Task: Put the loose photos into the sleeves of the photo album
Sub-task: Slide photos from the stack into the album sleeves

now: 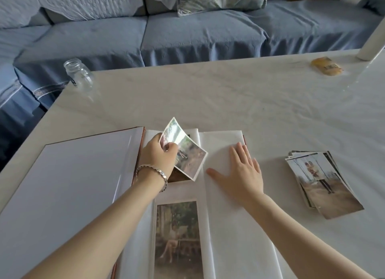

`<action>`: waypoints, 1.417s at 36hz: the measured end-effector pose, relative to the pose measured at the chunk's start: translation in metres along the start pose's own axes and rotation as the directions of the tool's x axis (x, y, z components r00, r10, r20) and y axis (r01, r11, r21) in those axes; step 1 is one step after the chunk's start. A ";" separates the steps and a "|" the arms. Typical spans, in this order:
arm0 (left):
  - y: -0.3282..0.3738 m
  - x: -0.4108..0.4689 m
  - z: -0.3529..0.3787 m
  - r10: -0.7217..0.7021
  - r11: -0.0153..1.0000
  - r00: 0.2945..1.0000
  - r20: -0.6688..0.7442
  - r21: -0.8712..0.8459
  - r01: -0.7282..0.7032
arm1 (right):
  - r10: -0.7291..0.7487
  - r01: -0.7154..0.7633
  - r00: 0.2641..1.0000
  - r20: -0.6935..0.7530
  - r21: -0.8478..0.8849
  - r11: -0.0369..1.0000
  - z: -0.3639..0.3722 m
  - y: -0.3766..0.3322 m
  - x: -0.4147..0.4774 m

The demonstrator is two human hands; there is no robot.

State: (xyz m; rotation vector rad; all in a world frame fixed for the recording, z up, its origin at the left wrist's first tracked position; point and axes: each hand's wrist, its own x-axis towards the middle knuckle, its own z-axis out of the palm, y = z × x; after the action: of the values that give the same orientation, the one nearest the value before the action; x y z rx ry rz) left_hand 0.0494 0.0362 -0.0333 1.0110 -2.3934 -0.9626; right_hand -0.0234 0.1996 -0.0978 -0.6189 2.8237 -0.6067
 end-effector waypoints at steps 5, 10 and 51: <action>0.003 0.004 0.005 0.029 0.993 0.990 0.134 0.105 -0.044 | -0.030 0.034 0.997 -0.071 0.051 0.998 0.005 0.005 0.004; 0.009 0.009 0.008 0.105 0.956 0.988 0.113 0.263 -0.132 | -0.012 0.013 1.000 -0.010 0.074 0.997 0.003 0.007 0.005; -0.015 -0.002 -0.011 -0.419 0.729 0.855 0.306 -0.448 0.517 | -0.033 -0.112 0.975 0.220 0.616 0.780 -0.014 -0.045 -0.007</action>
State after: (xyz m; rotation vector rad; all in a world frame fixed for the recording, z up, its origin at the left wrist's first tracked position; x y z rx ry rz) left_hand 0.0637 0.0248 -0.0368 1.3755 -1.8321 -1.8388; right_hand -0.0044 0.1707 -0.0654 -0.4505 2.2088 -1.3013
